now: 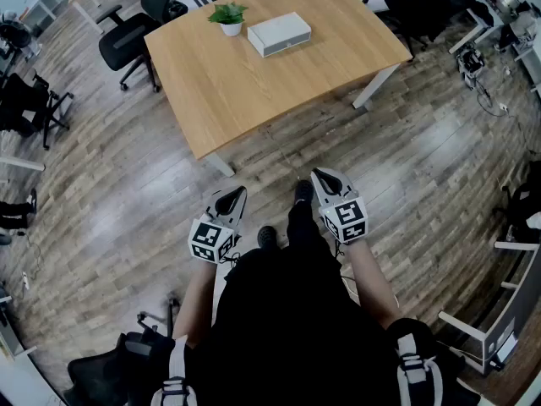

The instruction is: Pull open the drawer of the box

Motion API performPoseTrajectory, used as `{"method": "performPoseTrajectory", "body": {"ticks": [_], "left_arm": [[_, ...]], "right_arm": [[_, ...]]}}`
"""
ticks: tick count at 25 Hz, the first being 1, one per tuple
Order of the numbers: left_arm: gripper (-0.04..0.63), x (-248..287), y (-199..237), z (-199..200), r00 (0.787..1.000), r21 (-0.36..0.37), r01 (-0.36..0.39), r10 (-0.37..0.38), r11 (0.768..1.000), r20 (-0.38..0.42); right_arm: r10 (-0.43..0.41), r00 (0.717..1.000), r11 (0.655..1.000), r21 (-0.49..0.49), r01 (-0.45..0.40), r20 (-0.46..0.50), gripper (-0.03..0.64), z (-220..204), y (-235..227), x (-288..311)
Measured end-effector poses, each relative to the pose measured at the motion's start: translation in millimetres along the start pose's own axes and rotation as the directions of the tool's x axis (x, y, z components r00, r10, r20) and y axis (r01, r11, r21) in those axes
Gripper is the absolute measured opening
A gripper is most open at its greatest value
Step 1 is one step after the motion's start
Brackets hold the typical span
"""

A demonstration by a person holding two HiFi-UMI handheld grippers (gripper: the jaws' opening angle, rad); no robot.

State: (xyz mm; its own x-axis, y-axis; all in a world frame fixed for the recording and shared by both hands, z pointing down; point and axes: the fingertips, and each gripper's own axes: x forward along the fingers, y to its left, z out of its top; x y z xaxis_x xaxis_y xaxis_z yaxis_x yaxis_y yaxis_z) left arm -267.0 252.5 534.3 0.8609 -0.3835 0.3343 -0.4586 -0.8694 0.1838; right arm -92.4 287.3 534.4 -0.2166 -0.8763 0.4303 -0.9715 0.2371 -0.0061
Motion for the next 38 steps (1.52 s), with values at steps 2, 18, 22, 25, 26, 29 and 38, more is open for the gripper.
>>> {"method": "performPoseTrajectory", "body": {"ticks": [2, 18, 22, 25, 26, 29, 38], "left_arm": [[0.023, -12.5, -10.1, 4.3, 1.000, 0.014, 0.006, -0.007, 1.000, 0.013], [0.023, -38.9, -37.8, 9.8, 0.999, 0.085, 0.029, -0.032, 0.996, 0.032], [0.023, -33.0, -34.8, 13.6, 0.999, 0.082, 0.023, -0.026, 0.996, 0.036], [0.023, -28.4, -34.6, 16.9, 0.999, 0.078, 0.017, -0.020, 0.997, 0.038], [0.023, -27.2, -34.7, 17.5, 0.999, 0.077, 0.015, -0.018, 0.997, 0.037], [0.023, -22.2, -31.9, 20.1, 0.999, 0.076, 0.010, -0.013, 0.997, 0.033], [0.023, 2.3, -23.9, 34.2, 0.999, 0.073, -0.024, 0.022, 0.997, 0.028]], "right_arm": [[-0.009, 1.000, 1.000, 0.001, 0.009, 0.009, 0.025, 1.9, 7.3, -12.8], [-0.028, 0.999, 1.000, -0.005, 0.028, 0.039, 0.025, -2.4, 27.9, -27.4], [-0.035, 0.999, 0.999, -0.007, 0.035, 0.037, 0.025, -3.3, 21.4, -25.4], [-0.033, 0.999, 0.999, -0.012, 0.034, 0.038, 0.025, -2.0, 15.8, -23.8], [-0.032, 0.999, 0.999, -0.011, 0.033, 0.040, 0.025, -1.2, 14.1, -23.3], [-0.031, 0.998, 0.999, -0.017, 0.032, 0.047, 0.025, 2.9, 8.2, -18.5], [0.064, 0.992, 0.997, 0.034, -0.069, 0.113, 0.025, 15.7, -12.8, -3.3]]}}
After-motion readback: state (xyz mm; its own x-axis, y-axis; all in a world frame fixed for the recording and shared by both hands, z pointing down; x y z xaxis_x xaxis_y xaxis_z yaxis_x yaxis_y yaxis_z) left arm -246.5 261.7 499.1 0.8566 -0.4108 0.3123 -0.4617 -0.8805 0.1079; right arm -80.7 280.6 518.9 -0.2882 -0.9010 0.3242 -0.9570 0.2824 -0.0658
